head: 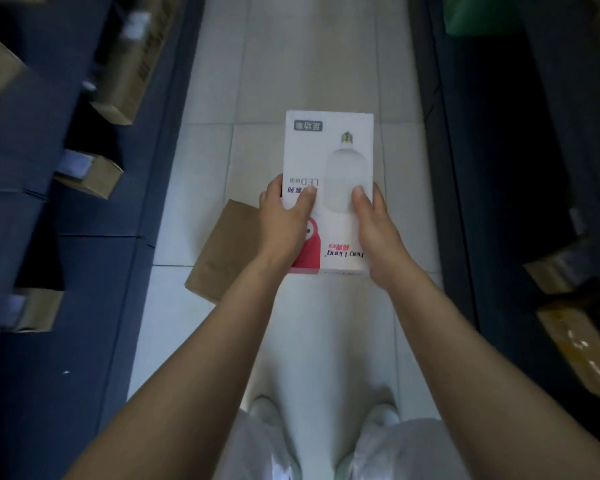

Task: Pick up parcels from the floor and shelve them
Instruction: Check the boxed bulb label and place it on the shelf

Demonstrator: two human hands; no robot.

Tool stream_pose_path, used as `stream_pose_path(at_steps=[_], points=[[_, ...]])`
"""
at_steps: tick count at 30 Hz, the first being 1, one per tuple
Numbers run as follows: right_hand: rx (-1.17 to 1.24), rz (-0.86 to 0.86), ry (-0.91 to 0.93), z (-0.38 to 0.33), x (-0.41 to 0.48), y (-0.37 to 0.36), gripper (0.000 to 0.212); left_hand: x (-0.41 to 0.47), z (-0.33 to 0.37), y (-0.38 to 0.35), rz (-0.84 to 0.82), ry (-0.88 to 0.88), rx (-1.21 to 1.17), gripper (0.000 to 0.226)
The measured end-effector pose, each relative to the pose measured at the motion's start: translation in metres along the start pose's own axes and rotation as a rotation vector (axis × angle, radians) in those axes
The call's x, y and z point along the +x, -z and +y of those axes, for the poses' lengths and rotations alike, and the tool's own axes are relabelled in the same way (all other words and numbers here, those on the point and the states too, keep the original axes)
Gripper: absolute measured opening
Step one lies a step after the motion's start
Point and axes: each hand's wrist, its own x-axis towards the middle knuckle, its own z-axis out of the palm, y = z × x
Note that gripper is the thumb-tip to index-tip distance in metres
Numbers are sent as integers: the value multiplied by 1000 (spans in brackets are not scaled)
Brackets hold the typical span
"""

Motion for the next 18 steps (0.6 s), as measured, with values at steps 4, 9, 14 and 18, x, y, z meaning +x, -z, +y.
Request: stream_pose_path(at_steps=[4,9,14,18], points=[[19,19,0,-115,-47,0,50,-36,113,31,21,-35,-23,37],[93,10,37,-255,-105,1,51,-76,256,71,40,-122,-44,29],[13,-24,203,-367,-163,-4,43,-116,363,111,65,-201,-73,25],[0,-74,279,-424,-206,-7,49,-144,416,139,84,-241,-123,12]])
